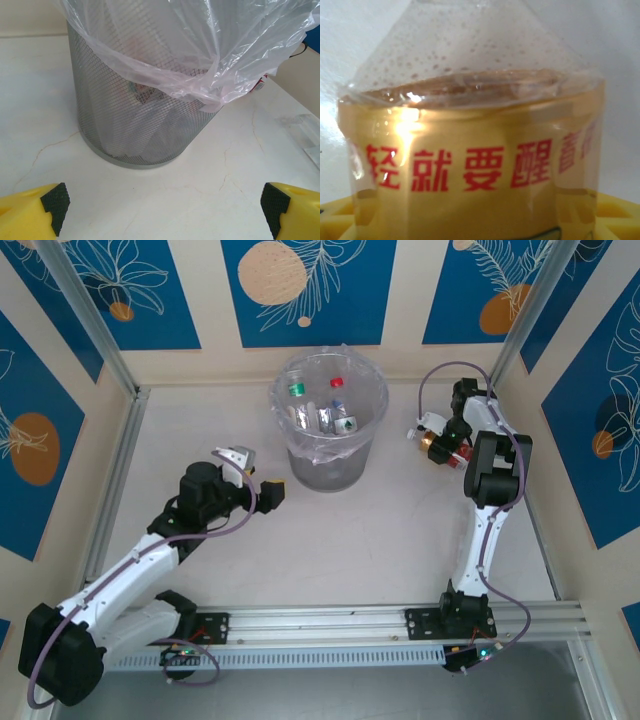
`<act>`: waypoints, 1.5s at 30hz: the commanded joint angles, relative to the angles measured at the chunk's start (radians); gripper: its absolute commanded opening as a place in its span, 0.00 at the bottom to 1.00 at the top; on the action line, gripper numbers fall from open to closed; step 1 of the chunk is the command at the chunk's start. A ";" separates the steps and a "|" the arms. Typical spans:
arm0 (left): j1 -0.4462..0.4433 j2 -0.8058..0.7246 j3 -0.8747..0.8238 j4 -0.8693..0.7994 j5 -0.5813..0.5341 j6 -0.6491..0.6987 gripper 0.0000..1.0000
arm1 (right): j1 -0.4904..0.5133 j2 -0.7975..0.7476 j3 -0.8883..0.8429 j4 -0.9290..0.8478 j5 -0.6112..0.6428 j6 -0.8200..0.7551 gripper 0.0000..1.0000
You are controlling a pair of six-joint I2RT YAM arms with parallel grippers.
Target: Put the plastic bottles in the bin
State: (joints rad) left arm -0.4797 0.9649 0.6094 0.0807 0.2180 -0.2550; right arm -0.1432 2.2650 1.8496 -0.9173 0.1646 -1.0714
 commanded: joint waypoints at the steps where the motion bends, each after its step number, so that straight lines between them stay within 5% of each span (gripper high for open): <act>1: 0.007 0.007 -0.004 0.047 0.027 -0.001 0.99 | 0.020 -0.016 -0.036 0.013 0.009 -0.008 0.65; 21: 0.008 0.018 -0.017 0.060 0.012 0.010 0.99 | 0.078 -0.078 -0.027 0.025 0.032 0.068 0.40; 45: 0.007 0.018 -0.043 0.080 -0.005 0.055 0.99 | 0.134 -0.125 -0.069 -0.016 0.017 0.198 0.29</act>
State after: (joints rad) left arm -0.4797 0.9813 0.5774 0.1341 0.2165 -0.2256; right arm -0.0196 2.1742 1.8008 -0.9066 0.1989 -0.9047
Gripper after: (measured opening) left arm 0.994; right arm 0.640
